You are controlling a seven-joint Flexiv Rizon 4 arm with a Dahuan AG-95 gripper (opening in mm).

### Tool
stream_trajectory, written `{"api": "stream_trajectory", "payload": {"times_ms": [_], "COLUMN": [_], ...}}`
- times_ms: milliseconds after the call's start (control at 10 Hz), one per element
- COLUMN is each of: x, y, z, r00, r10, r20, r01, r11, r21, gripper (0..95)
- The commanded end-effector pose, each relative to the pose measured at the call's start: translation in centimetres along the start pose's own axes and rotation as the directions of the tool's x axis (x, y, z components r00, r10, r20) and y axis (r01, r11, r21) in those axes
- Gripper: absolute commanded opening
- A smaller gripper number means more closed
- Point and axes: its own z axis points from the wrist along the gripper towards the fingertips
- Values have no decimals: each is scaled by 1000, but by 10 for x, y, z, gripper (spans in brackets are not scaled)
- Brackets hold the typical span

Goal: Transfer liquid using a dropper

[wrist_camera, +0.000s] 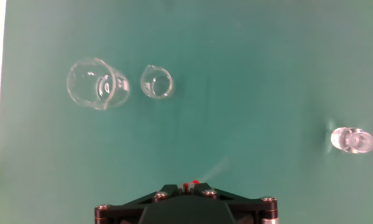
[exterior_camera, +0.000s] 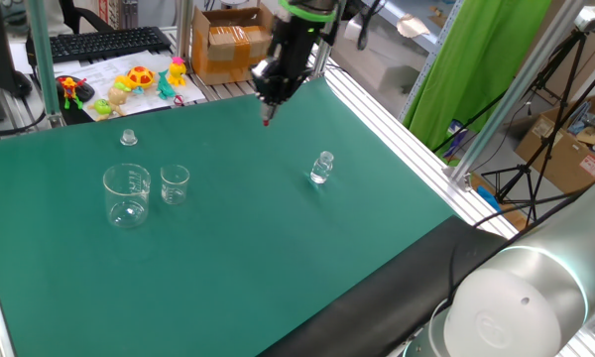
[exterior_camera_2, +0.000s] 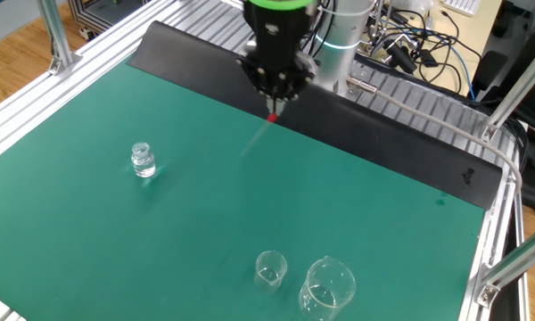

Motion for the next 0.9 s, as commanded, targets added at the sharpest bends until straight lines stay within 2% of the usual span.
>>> {"api": "stream_trajectory", "payload": {"times_ms": [100, 300, 500, 800, 900], "x": [-1, -3, -10, -22, -29], "y": [12, 29, 46, 56, 64], "z": [0, 1, 1, 2, 5], "r00": [1000, 999, 998, 997, 996], "r10": [14, 39, 64, 80, 93], "r20": [-6, -5, -7, -13, -15], "r01": [-14, -39, -64, -80, -93], "r11": [1000, 999, 998, 997, 996], "r21": [-8, -6, -4, -4, -3], "gripper": [0, 0, 0, 0, 0]}}
